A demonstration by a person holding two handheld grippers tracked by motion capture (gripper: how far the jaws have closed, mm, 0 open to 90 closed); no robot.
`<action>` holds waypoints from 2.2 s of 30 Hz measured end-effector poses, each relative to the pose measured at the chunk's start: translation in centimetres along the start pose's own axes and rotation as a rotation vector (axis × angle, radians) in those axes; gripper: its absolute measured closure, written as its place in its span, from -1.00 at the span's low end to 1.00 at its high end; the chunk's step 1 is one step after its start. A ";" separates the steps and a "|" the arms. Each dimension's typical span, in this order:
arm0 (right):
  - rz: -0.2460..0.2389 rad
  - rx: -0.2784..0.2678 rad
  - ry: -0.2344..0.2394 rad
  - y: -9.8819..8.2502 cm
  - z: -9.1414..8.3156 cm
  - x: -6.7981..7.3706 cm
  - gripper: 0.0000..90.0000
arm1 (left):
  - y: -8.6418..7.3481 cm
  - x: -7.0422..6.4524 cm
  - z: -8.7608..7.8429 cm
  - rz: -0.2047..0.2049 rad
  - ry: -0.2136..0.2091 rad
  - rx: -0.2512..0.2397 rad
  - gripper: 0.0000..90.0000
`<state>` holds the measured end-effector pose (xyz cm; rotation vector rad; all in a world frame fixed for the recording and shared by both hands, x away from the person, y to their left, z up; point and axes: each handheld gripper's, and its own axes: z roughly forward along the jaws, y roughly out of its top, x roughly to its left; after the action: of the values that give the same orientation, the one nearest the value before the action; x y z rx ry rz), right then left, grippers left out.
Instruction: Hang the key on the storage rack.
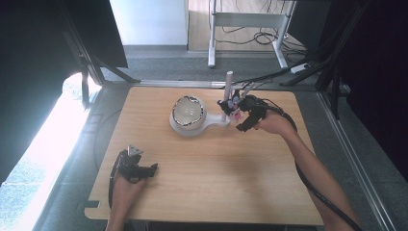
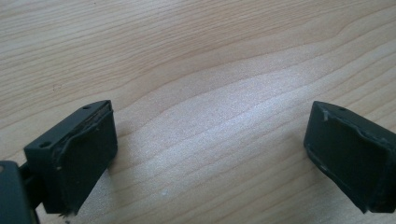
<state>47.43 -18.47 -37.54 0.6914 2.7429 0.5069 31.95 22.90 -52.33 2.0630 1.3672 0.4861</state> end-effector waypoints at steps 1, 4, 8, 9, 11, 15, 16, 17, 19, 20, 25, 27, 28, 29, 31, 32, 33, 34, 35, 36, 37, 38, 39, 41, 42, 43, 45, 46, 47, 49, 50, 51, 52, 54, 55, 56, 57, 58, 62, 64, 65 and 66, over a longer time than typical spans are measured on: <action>0.001 0.001 -0.001 -0.1 -0.1 0.1 -0.72 | 0.0 0.0 0.0 0.000 0.000 0.000 -0.94; -0.001 -0.008 0.005 -0.5 -0.4 0.4 -0.73 | 0.0 0.0 0.0 0.000 0.000 0.000 -0.94; -0.003 -0.013 0.009 -1.3 -0.8 0.8 -0.78 | 0.0 0.0 0.0 0.000 0.000 0.000 -0.94; -0.002 -0.017 0.008 -1.5 -0.9 0.9 -0.79 | 0.0 0.0 0.0 0.001 0.001 0.000 -0.94; -0.005 -0.020 0.007 -1.9 -1.1 1.1 -0.82 | 0.0 0.0 0.0 0.003 0.001 0.000 -0.94; 0.002 -0.034 0.007 -2.9 -1.6 1.5 -0.84 | 0.0 0.0 0.0 0.003 0.001 0.000 -0.94; 0.001 -0.035 0.006 -3.2 -1.8 1.6 -0.85 | 0.0 0.0 0.0 0.001 0.000 -0.002 -0.94; 0.002 -0.038 0.006 -3.4 -1.9 1.7 -0.85 | 0.0 0.0 0.0 0.001 0.001 -0.002 -0.94; 0.005 -0.044 0.004 -4.1 -2.2 1.9 -0.85 | 0.0 0.0 0.0 0.002 0.001 -0.001 -0.94; 0.005 -0.047 0.003 -4.4 -2.4 2.0 -0.85 | 0.0 0.0 0.0 0.002 0.001 -0.001 -0.94; 0.011 -0.059 -0.003 -6.0 -3.0 2.4 -0.85 | 0.0 0.0 0.0 -0.002 0.001 -0.002 -0.94; 0.017 -0.064 -0.002 -6.6 -3.1 2.6 -0.85 | 0.0 0.0 0.0 0.003 0.001 0.000 -0.94; 0.021 -0.065 -0.003 -6.9 -3.2 2.7 -0.85 | 0.0 0.0 0.0 0.005 0.001 0.001 -0.94; 0.023 -0.068 -0.005 -7.3 -3.3 2.8 -0.86 | 0.0 0.0 0.0 0.004 0.001 0.001 -0.94; 0.029 -0.073 -0.009 -8.0 -3.3 2.9 -0.86 | 0.0 0.0 0.0 0.005 0.000 0.002 -0.94; 0.034 -0.076 -0.009 -8.3 -3.4 3.0 -0.86 | 0.0 0.0 0.0 0.005 0.001 0.002 -0.94; 0.036 -0.078 -0.010 -8.7 -3.4 3.1 -0.87 | 0.0 0.0 0.0 0.003 0.001 0.000 -0.94; 0.039 -0.084 -0.010 -9.1 -3.4 3.2 -0.87 | 0.0 0.0 0.0 0.003 0.001 0.000 -0.94; 0.045 -0.089 -0.013 -9.6 -3.4 3.3 -0.88 | 0.0 0.0 0.0 0.003 0.001 0.000 -0.94; 0.053 -0.090 -0.011 -9.9 -3.4 3.4 -0.88 | 0.0 0.0 0.0 0.003 0.001 0.000 -0.94; 0.057 -0.093 -0.013 -10.5 -3.4 3.6 -0.88 | 0.0 0.0 0.0 0.000 0.001 0.000 -0.94; 0.061 -0.096 -0.016 -10.8 -3.3 3.7 -0.89 | 0.0 0.0 0.0 -0.001 0.001 -0.001 -0.94; 0.066 -0.098 -0.017 -11.2 -3.3 3.8 -0.89 | 0.0 0.0 0.0 -0.001 0.001 -0.001 -0.94; 0.078 -0.105 -0.018 -12.1 -3.2 4.0 -0.90 | 0.0 0.0 0.0 -0.001 0.001 -0.001 -0.94; 0.082 -0.110 -0.016 -12.5 -3.1 4.2 -0.90 | 0.0 0.0 0.0 0.001 0.000 0.001 -0.94; 0.088 -0.114 -0.019 -12.9 -3.0 4.3 -0.90 | 0.0 0.0 0.0 0.001 0.000 0.001 -0.94; 0.098 -0.121 -0.020 -13.6 -2.8 4.5 -0.90 | 0.0 0.0 0.0 0.001 0.000 0.001 -0.94; 0.108 -0.126 -0.018 -14.0 -2.6 4.7 -0.91 | 0.0 0.0 0.0 0.001 0.000 0.001 -0.94; 0.112 -0.132 -0.017 -14.3 -2.5 4.8 -0.91 | 0.0 0.0 0.0 0.001 0.000 0.001 -0.94; 0.120 -0.137 -0.027 -14.9 -2.1 5.1 -0.91 | 0.0 0.0 0.0 0.001 0.000 0.001 -0.94; 0.123 -0.138 -0.023 -15.2 -1.9 5.3 -0.91 | 0.0 0.0 0.0 0.001 0.000 0.001 -0.94; 0.124 -0.143 -0.026 -15.5 -1.6 5.5 -0.91 | 0.0 0.0 0.0 0.001 0.001 0.001 -0.94; 0.127 -0.146 -0.025 -15.8 -1.4 5.7 -0.91 | 0.0 0.0 0.0 0.002 0.001 0.002 -0.94; 0.130 -0.149 -0.028 -16.3 -0.9 6.0 -0.91 | 0.0 0.0 0.0 0.001 0.000 0.002 -0.94; 0.136 -0.154 -0.027 -16.5 -0.6 6.3 -0.91 | 0.0 0.0 0.0 0.001 0.001 0.002 -0.94; 0.140 -0.156 -0.028 -16.7 -0.4 6.5 -0.91 | 0.0 0.0 0.0 0.001 0.001 0.002 -0.94; 0.140 -0.158 -0.023 -16.9 -0.2 6.6 -0.91 | 0.0 0.0 0.0 0.001 0.001 0.002 -0.94; 0.141 -0.161 -0.022 -17.1 0.1 6.9 -0.91 | 0.0 0.0 0.0 0.001 0.000 0.002 -0.94; 0.151 -0.176 -0.009 -17.8 1.3 7.9 -0.90 | 0.0 0.0 0.0 -0.001 0.000 0.000 -0.94; 0.159 -0.190 -0.001 -18.0 1.8 8.4 -0.90 | 0.0 0.0 0.0 -0.002 0.000 -0.001 -0.94; 0.158 -0.196 0.002 -18.2 2.2 8.6 -0.90 | 0.0 0.0 0.0 -0.001 0.001 0.000 -0.94; 0.161 -0.201 0.003 -18.3 2.5 8.9 -0.90 | 0.0 0.0 0.0 -0.001 0.001 0.000 -0.94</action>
<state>33.28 -28.49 -48.49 0.8622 2.6036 0.8055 31.95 22.89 -52.33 2.0623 1.3682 0.4865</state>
